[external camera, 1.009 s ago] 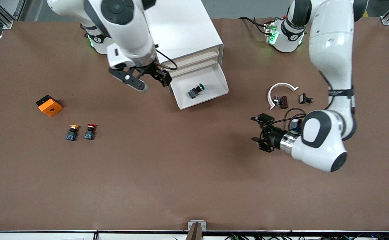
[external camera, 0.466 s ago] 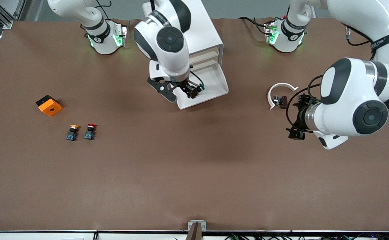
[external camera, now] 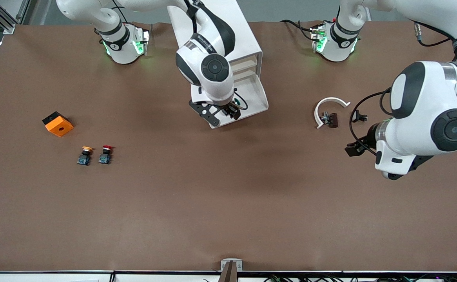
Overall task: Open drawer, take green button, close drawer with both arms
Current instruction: 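Grasp the green button with the right gripper while the left gripper withdraws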
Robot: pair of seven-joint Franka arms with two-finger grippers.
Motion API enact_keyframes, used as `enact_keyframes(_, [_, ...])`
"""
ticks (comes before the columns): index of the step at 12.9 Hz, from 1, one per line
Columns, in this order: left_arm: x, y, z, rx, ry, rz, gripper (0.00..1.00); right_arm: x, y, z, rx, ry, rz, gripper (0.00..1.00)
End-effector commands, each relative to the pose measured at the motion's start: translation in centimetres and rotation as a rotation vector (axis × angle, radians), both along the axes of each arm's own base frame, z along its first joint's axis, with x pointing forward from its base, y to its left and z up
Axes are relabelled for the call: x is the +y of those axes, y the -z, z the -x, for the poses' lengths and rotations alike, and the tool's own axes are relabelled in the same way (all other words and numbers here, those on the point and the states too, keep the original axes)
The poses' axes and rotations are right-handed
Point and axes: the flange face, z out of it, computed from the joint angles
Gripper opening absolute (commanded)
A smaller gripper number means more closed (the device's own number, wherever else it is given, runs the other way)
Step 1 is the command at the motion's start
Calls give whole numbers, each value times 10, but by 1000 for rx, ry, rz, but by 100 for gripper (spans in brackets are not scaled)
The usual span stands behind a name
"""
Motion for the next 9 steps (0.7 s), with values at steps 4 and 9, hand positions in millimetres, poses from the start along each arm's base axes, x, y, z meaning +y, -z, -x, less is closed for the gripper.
enact_keyframes(4, [41,19,53,-177,157,124,100,5,49,23,6,5,5,100])
enact_keyframes(9, [23,75,90,-204,195,150,100,5,64,22,8,8,12,100])
